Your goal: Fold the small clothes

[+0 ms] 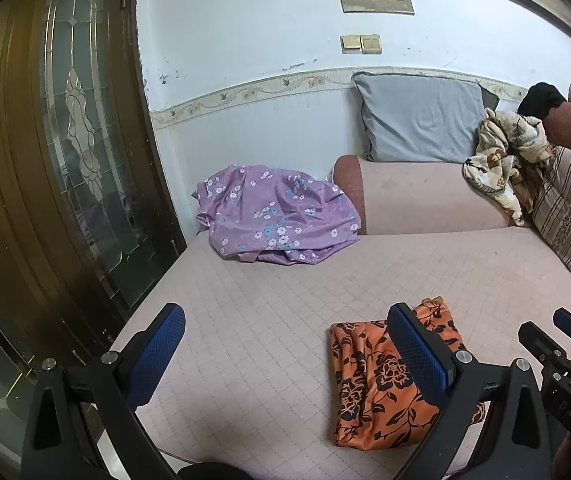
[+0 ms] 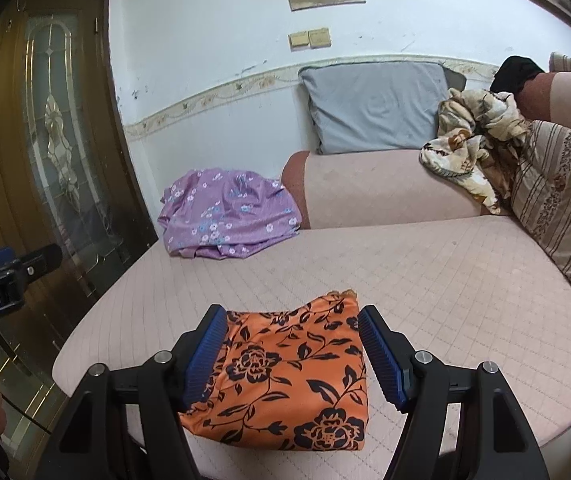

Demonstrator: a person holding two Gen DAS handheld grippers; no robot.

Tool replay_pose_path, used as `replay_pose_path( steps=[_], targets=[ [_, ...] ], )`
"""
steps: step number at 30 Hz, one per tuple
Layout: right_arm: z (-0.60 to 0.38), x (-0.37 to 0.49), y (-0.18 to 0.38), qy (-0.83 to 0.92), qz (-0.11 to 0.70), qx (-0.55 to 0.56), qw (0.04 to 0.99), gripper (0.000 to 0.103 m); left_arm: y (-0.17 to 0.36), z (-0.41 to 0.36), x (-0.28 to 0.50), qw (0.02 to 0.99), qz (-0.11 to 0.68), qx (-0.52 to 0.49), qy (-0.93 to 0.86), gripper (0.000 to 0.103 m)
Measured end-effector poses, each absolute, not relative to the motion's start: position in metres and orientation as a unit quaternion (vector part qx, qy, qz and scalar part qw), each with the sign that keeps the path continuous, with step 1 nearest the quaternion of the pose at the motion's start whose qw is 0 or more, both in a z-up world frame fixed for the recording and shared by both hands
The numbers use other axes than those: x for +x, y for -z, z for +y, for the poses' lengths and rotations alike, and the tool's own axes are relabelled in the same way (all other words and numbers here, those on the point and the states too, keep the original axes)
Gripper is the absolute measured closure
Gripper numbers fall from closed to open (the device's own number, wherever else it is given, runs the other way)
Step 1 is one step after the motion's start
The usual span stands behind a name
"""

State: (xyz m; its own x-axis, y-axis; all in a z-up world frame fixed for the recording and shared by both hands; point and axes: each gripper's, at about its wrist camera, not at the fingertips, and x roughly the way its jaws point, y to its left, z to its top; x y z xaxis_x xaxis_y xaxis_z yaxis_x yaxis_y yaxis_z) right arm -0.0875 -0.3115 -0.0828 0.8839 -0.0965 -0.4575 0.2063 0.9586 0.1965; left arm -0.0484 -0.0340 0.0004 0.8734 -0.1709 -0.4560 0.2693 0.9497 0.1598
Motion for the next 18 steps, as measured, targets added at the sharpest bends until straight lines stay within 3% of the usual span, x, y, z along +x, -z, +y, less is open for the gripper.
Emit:
replay_pose_path(
  steps=[18],
  targets=[
    [-0.295,-0.080,0.088,0.075,0.248,0.102,0.960,0.031,0.001,-0.029,-0.049,0.960,0.222,0.091,0.146,0.002]
  ],
)
